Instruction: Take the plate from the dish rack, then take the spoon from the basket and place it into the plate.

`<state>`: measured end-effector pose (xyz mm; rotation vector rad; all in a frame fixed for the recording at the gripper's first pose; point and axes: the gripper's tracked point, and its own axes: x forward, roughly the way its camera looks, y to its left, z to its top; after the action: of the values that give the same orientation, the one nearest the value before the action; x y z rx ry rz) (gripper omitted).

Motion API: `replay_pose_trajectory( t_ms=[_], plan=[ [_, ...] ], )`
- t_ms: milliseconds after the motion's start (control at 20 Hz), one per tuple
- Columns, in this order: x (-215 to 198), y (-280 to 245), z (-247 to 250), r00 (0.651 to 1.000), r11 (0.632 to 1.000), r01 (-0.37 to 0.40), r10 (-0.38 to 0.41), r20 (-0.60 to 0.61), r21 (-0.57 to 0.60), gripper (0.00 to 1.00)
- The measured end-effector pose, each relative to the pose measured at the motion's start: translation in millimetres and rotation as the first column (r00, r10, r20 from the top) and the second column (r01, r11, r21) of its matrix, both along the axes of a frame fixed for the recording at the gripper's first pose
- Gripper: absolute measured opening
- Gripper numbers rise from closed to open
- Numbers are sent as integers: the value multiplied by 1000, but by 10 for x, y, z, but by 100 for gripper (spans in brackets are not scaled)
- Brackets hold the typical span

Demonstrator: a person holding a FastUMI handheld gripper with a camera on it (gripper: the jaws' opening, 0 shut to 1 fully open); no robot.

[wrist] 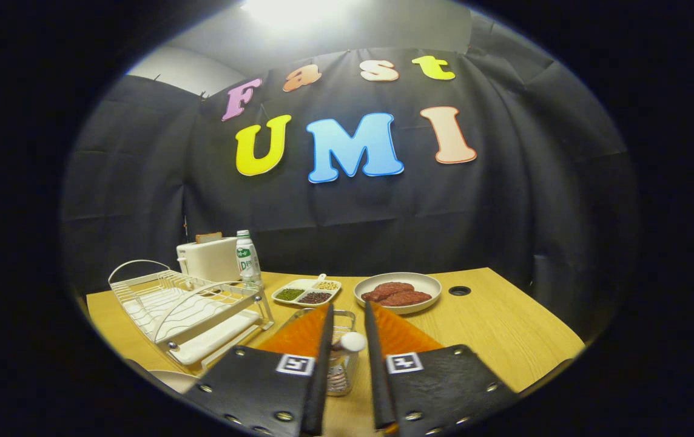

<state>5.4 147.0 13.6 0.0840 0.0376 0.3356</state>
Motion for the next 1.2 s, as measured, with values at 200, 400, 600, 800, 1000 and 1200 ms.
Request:
replay_pose_trajectory(
  t_ms=[200,400,600,800,1000,1200],
  plan=[
    [15,49,25,1000,1000,4,-4,-21,-28,11],
    [1,43,246,1000,999,26,-26,-12,-25,11],
    [-90,-9,552,999,999,48,-48,-14,-13,11],
    [-252,-111,954,998,997,70,-70,7,-28,11],
    [-429,-208,1238,995,994,101,-101,-7,-34,11],
    [-616,-273,1459,993,992,113,-114,-10,-58,11]
  ],
)
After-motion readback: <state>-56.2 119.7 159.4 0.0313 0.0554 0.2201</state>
